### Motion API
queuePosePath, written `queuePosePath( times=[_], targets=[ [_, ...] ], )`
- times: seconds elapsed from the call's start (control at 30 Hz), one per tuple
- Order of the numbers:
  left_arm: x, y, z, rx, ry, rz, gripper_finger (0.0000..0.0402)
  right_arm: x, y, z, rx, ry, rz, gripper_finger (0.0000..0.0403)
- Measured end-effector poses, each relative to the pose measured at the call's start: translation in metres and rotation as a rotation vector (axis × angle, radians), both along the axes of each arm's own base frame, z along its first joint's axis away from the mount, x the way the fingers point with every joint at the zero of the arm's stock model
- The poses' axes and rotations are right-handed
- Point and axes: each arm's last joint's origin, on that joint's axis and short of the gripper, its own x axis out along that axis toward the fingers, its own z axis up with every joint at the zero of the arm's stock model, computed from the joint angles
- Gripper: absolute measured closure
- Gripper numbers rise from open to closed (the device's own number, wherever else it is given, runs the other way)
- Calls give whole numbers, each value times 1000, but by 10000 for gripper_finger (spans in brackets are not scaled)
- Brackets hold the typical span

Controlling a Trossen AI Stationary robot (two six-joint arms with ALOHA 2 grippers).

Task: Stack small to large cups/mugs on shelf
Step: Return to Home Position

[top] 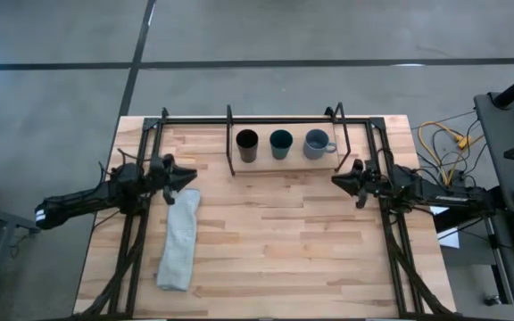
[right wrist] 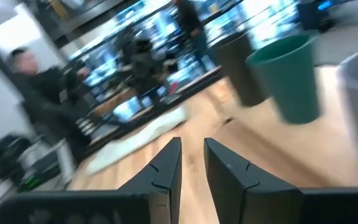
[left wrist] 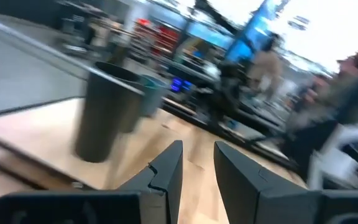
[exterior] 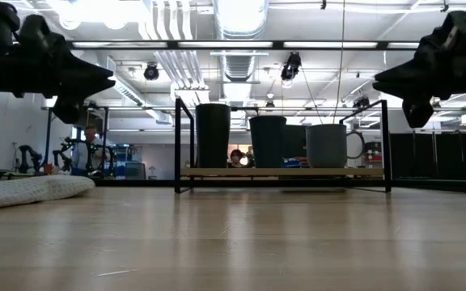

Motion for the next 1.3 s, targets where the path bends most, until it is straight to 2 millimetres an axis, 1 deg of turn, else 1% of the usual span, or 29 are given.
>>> queuePosePath(
  times=[0.13,0.23,0.4,1.3],
  targets=[
    [1,-5,2,53,7,-155,324,0,4,0,3,20,127,339],
    [0,-6,3,90,3,-216,324,0,5,1,-8,44,154,339],
    [1,-6,3,107,13,-221,324,-1,5,1,-26,69,155,339],
    [1,-6,0,103,18,-220,324,-1,5,1,-18,69,152,339]
  ],
)
